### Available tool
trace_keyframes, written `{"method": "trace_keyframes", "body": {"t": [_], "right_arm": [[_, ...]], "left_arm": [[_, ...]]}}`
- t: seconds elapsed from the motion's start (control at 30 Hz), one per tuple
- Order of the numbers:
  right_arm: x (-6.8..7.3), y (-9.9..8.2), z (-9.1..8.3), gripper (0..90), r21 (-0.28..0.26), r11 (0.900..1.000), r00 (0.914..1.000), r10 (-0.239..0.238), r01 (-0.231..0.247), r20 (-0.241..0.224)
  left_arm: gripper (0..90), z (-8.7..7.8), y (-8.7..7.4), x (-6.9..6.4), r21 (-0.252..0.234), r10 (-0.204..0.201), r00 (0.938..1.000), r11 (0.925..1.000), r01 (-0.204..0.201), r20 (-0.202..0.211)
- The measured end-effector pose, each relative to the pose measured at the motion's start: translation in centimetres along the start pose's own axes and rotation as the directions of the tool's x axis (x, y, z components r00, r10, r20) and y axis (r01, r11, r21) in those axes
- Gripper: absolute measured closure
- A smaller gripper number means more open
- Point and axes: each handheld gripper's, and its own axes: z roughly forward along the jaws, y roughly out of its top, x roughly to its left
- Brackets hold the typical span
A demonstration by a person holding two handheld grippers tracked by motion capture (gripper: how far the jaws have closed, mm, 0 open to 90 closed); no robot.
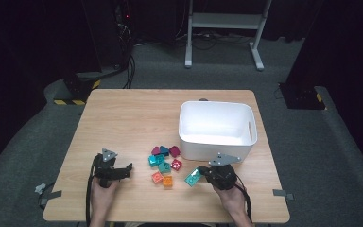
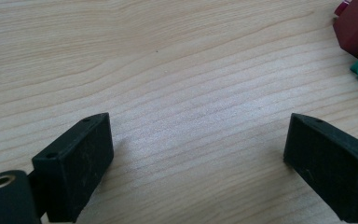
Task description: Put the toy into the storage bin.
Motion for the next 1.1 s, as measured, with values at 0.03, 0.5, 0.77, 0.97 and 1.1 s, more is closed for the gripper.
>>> {"method": "trace_keyframes", "body": {"t": [0.03, 0.5, 0.77, 0.97, 1.1], "right_arm": [[-0.1, 0.1, -0.2, 88.3, -0.003, 1.0000, 1.0000, 0.000, 0.000, 0.000], [-0.9, 2.2, -3.6, 88.3, -0.039, 0.9992, 1.0000, -0.008, 0.008, -0.002], [-2.0, 3.7, -5.7, 88.3, -0.073, 0.9971, 0.9995, 0.019, -0.021, -0.027], [-3.0, 5.2, -7.5, 88.3, -0.095, 0.9948, 0.9990, 0.035, -0.037, -0.027], [-3.7, 6.0, -8.3, 88.4, -0.108, 0.9931, 0.9989, 0.046, -0.046, -0.002]], "left_arm": [[8.2, 0.0, 0.0, 0.0, 0.000, 0.000, 1.0000, 1.0000, 0.000, 0.000], [8.1, 0.0, 0.0, 0.0, 0.000, 0.000, 1.0000, 1.0000, 0.000, 0.000], [8.1, 0.0, 0.0, 0.0, 0.000, 0.000, 1.0000, 1.0000, 0.000, 0.000], [8.1, 0.0, 0.0, 0.0, 0.000, 0.000, 1.0000, 1.0000, 0.000, 0.000], [8.2, 0.0, 0.0, 0.0, 0.000, 0.001, 1.0000, 1.0000, -0.001, -0.001]]}}
